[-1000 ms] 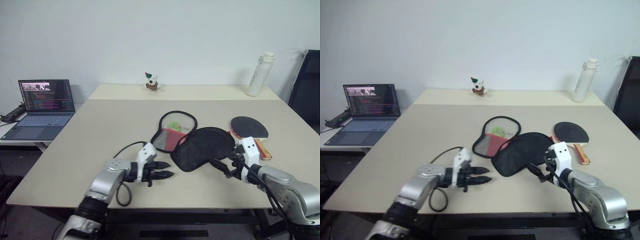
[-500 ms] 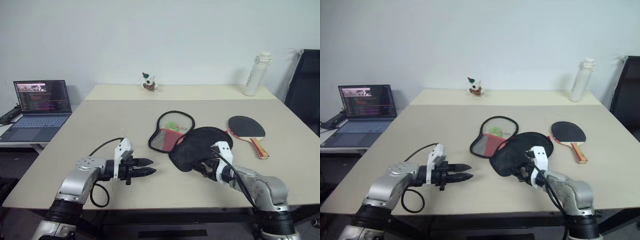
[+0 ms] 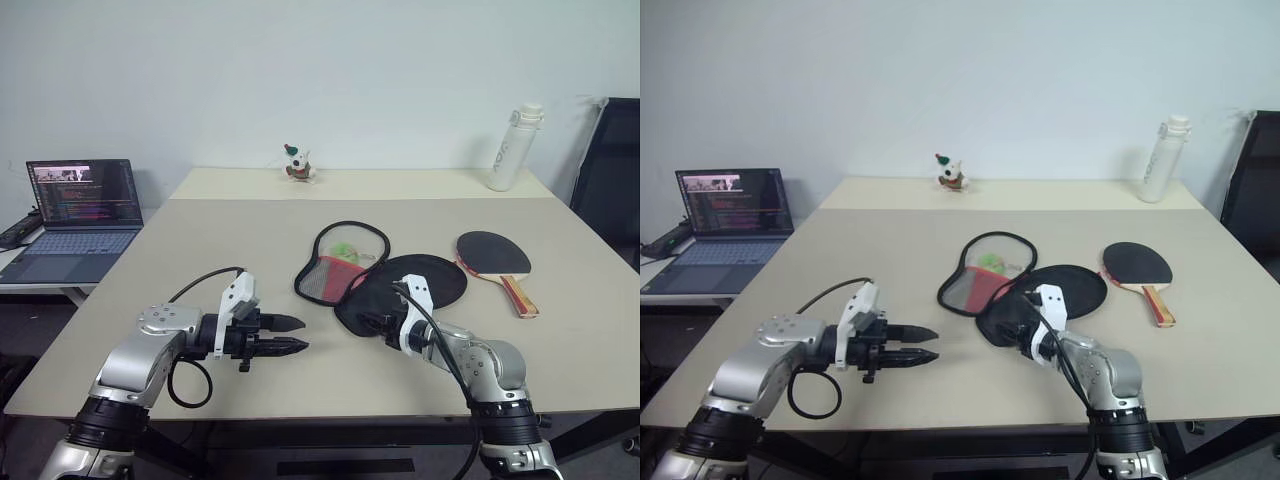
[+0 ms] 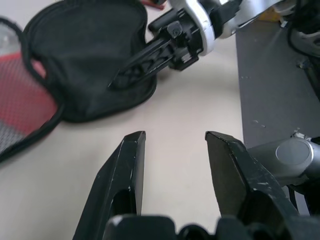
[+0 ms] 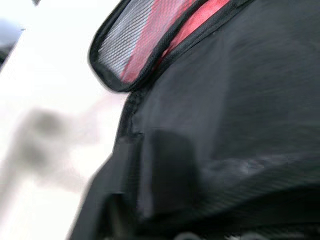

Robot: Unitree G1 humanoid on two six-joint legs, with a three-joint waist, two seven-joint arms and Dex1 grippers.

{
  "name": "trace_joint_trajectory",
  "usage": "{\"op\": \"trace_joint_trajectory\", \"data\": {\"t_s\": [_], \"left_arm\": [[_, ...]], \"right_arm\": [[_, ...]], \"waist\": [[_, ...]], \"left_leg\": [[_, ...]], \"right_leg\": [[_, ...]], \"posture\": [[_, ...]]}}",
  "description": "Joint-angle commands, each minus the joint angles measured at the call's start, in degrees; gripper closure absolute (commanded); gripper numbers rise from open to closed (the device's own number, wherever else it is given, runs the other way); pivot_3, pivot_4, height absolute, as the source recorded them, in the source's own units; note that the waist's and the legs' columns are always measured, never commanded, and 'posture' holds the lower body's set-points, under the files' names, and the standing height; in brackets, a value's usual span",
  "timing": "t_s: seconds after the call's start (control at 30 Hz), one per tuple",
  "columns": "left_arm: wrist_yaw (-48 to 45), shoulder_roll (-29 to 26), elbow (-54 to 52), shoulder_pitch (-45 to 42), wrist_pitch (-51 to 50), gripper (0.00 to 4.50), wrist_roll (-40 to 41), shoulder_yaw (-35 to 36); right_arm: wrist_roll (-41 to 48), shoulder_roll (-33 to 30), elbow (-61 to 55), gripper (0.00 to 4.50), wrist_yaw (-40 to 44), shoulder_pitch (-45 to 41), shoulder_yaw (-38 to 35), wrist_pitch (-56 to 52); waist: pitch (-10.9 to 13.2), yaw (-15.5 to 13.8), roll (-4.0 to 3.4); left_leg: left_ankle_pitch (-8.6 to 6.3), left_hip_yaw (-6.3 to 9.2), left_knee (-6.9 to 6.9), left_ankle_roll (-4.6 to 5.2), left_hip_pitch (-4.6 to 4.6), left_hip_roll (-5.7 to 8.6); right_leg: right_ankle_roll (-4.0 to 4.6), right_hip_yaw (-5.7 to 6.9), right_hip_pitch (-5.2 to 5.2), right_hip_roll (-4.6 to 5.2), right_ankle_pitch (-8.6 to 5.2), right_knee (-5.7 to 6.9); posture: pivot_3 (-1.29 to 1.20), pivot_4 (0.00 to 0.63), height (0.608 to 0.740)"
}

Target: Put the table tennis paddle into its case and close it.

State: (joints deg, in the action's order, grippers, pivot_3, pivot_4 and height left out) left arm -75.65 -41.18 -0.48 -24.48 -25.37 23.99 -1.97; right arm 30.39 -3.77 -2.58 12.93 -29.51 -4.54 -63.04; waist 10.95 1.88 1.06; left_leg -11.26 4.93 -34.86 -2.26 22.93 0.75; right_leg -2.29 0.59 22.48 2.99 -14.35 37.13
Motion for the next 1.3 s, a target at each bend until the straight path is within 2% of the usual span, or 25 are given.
{"op": "trace_joint_trajectory", "data": {"t_s": [0.03,0.13,0.33,0.4,0.5,0.6,0.73,0.97,1.3], "left_arm": [[-0.39,-0.51,-3.30,-1.15,0.40,2.42,1.02,-0.18],[-0.29,-0.39,-3.95,-1.06,0.02,2.42,0.97,-0.64],[0.22,-0.20,-5.25,-0.81,-0.52,2.42,0.80,-1.93],[0.47,-0.22,-5.85,-0.59,-0.72,2.42,0.92,-2.25],[0.88,-0.12,-6.68,-0.61,-1.26,2.42,1.02,-2.60],[1.15,-0.18,-7.17,-0.72,-1.71,2.42,1.14,-2.75],[1.38,-0.41,-7.28,-0.94,-1.72,2.42,0.91,-3.02],[2.22,-0.41,-8.14,-0.83,-2.21,2.42,0.84,-3.25],[3.76,-0.44,-9.43,0.22,-2.31,2.42,0.83,-3.23]], "right_arm": [[5.30,-2.33,-5.51,3.39,5.06,-0.39,0.69,-5.62],[8.23,-5.47,-8.78,4.48,7.93,0.57,1.24,-9.99],[13.32,-15.64,-14.19,4.48,14.83,2.92,1.89,-16.88],[12.95,-21.90,-14.19,4.48,18.49,3.28,3.74,-16.75],[9.77,-31.19,-9.72,4.48,23.84,1.69,6.69,-13.16],[6.60,-37.35,-3.08,4.48,29.27,-1.67,9.75,-8.70],[-0.67,-44.24,6.99,4.48,39.29,-7.79,17.87,0.29],[-12.52,-43.59,23.98,4.48,51.53,-19.69,27.79,13.43],[-23.89,-36.44,43.46,4.48,58.82,-30.52,31.17,24.16]], "waist": [[0.01,0.00,-0.01],[0.01,-0.01,-0.01],[0.01,-0.06,-0.01],[0.02,-0.09,-0.01],[0.02,-0.16,0.00],[0.04,0.06,0.01],[0.07,-0.01,0.05],[0.12,0.05,0.06],[0.15,0.07,0.03]], "left_leg": [[0.00,0.00,0.00,0.00,0.00,-0.03],[0.00,0.01,0.00,0.00,0.01,-0.06],[0.00,-0.01,0.01,0.00,0.04,-0.07],[-0.01,-0.03,0.00,0.00,0.05,-0.08],[-0.01,-0.05,0.00,0.00,0.05,-0.06],[-0.01,-0.10,-0.02,0.00,0.05,-0.08],[-0.01,-0.23,0.01,0.00,0.07,-0.12],[-0.02,-0.29,0.01,-0.01,0.11,-0.16],[-0.02,-0.29,0.01,-0.02,0.11,-0.17]], "right_leg": [[0.01,0.01,0.01,-0.03,0.00,0.01],[0.01,0.01,0.02,-0.06,-0.01,0.00],[0.02,0.01,0.02,-0.07,-0.02,-0.03],[0.02,0.00,0.03,-0.07,-0.02,-0.05],[0.03,0.00,0.03,-0.06,-0.03,-0.07],[0.05,0.00,0.03,-0.07,-0.04,-0.09],[0.02,-0.03,0.13,-0.09,-0.02,-0.08],[0.00,-0.06,0.20,-0.13,-0.01,-0.09],[0.01,-0.08,0.23,-0.14,0.00,-0.03]], "posture": [[0.00,0.150,0.740],[0.00,0.150,0.740],[0.00,0.150,0.740],[0.00,0.150,0.740],[0.00,0.150,0.740],[0.00,0.150,0.740],[0.00,0.150,0.740],[0.00,0.150,0.740],[0.00,0.150,0.740]]}}
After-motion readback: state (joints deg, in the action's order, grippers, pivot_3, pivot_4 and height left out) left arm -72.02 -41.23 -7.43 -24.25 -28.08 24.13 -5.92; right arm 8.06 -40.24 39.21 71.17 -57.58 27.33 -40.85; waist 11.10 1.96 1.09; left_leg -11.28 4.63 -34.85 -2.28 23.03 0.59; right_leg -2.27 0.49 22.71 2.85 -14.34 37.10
